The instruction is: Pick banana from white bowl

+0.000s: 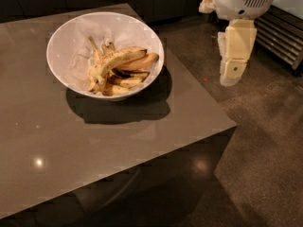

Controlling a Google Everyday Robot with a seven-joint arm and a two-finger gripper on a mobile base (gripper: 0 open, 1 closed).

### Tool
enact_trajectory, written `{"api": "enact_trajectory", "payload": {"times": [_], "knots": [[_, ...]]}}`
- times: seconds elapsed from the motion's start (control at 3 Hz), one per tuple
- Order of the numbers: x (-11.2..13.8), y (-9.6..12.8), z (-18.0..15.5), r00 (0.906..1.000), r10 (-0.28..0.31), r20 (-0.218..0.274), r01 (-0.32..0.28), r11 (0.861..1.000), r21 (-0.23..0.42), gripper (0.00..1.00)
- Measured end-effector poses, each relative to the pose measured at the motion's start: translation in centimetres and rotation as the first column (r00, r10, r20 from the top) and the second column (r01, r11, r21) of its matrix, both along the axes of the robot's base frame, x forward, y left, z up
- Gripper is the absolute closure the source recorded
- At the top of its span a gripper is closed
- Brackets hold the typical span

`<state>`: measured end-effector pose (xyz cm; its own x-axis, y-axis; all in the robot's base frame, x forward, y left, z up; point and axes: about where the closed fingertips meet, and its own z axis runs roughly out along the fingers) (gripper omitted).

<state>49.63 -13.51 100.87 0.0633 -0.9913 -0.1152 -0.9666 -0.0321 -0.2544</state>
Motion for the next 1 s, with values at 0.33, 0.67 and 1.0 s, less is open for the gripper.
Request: {"api": "enact_trajectory", "payload": {"times": [0.33, 0.67, 1.0], "knots": [[0.7, 0.6, 0.3, 0.9995, 0.003, 0.031, -0.004, 1.000, 0.017, 0.00], [2.5, 1.9, 0.6, 0.9988, 0.023, 0.042, -0.025, 0.998, 0.056, 0.00], [5.4, 4.2, 1.1, 0.9977, 0.054, 0.042, -0.057, 0.996, 0.074, 0.00]]}}
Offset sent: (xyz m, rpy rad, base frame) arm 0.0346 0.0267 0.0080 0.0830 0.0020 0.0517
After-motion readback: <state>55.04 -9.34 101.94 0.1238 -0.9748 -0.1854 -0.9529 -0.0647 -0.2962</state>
